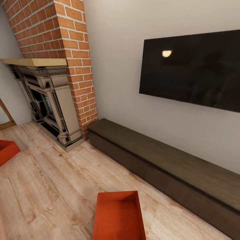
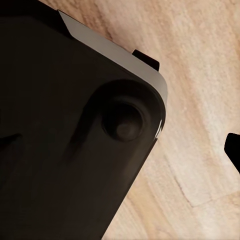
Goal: Move the two storage containers from the living room to the garage. In the garage, place one container on the floor and stack the other container on top of it (either order is fine).
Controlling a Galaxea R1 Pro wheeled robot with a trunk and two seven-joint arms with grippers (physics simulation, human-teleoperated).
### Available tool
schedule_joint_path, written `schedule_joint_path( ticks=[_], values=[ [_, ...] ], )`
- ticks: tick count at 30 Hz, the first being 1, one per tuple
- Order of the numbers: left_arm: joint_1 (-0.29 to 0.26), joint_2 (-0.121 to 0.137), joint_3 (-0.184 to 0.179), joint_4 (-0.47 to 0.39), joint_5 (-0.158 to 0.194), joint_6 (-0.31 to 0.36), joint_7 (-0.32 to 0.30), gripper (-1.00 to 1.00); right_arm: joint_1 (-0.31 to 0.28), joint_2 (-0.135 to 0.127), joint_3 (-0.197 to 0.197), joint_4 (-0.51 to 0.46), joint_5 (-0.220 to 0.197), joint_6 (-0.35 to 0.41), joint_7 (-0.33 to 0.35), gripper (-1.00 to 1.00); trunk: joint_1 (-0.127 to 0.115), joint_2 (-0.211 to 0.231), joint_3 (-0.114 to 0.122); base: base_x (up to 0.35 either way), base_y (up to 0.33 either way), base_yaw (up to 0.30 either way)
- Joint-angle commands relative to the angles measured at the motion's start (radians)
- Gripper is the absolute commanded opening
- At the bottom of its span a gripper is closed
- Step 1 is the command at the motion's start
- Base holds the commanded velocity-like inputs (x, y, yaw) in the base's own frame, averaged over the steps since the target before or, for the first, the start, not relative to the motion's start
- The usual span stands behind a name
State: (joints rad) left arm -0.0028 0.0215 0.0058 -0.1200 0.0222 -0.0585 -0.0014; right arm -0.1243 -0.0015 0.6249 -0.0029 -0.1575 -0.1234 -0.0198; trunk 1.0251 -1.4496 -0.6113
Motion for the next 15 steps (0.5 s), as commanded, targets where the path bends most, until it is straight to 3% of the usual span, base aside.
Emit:
schedule_joint_path(
  ticks=[1, 15],
  values=[
    [0.000, 0.000, 0.000, 0.000, 0.002, -0.003, 0.000, 1.00, 0.000, 0.000, 0.009, 0.000, -0.010, -0.002, -0.002, 1.00, 0.000, 0.000, -0.001, 0.000, 0.000, 0.000],
    [0.000, 0.000, 0.000, 0.000, 0.002, -0.003, 0.000, 1.00, 0.000, -0.001, 0.009, 0.000, -0.011, -0.002, -0.002, 1.00, 0.000, 0.000, -0.007, 0.000, 0.000, 0.000]
  ],
)
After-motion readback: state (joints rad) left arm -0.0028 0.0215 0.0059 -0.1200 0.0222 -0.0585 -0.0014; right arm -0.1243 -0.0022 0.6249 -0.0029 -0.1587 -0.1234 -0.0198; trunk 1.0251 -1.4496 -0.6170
